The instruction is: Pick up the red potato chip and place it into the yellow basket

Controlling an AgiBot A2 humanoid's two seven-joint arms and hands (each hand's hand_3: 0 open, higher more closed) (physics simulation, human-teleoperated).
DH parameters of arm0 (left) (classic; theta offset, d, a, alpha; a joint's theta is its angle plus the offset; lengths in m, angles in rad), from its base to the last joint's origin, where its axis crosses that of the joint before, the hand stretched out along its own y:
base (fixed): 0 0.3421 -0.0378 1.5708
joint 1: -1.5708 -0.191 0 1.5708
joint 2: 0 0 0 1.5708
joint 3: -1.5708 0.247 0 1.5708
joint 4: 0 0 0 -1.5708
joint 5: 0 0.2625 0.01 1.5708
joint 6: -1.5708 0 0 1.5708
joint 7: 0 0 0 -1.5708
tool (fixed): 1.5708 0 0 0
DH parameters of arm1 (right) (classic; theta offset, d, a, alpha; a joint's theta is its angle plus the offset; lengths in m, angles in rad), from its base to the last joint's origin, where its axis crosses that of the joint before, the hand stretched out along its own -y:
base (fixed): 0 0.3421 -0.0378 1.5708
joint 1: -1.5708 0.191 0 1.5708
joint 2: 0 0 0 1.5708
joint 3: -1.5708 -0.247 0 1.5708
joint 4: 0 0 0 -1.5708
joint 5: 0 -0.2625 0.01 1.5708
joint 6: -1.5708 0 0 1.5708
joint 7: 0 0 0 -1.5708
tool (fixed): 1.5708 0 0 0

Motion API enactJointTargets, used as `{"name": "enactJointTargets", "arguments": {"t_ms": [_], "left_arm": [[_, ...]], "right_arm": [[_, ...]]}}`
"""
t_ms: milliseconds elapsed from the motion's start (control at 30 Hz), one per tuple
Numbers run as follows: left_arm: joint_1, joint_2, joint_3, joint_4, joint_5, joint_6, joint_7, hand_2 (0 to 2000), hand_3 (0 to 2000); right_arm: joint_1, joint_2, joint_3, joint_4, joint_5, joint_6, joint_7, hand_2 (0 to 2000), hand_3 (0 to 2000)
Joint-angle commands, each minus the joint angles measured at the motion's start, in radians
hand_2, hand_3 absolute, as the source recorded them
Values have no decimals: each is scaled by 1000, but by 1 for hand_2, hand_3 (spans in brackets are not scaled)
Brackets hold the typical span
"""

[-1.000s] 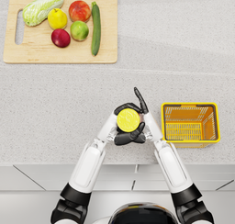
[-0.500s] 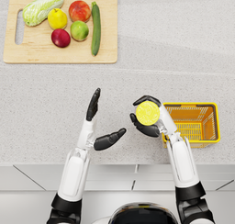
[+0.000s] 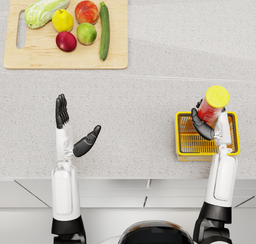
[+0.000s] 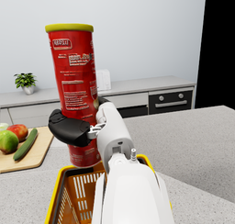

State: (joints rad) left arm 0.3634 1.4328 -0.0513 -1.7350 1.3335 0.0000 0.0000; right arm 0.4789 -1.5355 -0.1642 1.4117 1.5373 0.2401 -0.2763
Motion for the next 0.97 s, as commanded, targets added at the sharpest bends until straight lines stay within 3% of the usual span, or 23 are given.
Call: {"name": "enactJointTargets", "arguments": {"t_ms": [33, 67, 100, 133, 167, 233, 333, 433, 967], "left_arm": [[1, 1, 1, 3, 0, 0, 0, 0, 0], [8, 1, 6, 2, 0, 0, 0, 0, 0], [0, 2, 3, 5, 0, 0, 0, 0, 0], [14, 3, 5, 5, 0, 0, 0, 0, 0], [20, 3, 5, 9, 0, 0, 0, 0, 0], [61, 4, 11, 27, 0, 0, 0, 0, 0], [157, -5, -33, 76, 0, 0, 0, 0, 0], [180, -10, -81, 89, 0, 0, 0, 0, 0], [159, -5, -113, 92, 0, 0, 0, 0, 0]], "right_arm": [[42, 10, -26, -57, 0, -5, -22, 2000, 2000], [43, 11, -29, -46, 0, -11, -35, 639, 1673], [38, 10, -30, -21, 0, -55, -47, 0, 1347], [37, 11, -22, 1, 0, -108, -54, 0, 1020], [33, 10, -12, 21, -1, -145, 39, 0, 693], [23, 10, 9, 108, -1, -192, 154, 0, 40], [54, 20, 35, 216, -1, -223, 231, 0, 0], [63, 24, 2, 229, -1, -234, 260, 0, 0], [18, 18, 2, 228, -1, -240, 276, 0, 0]]}}
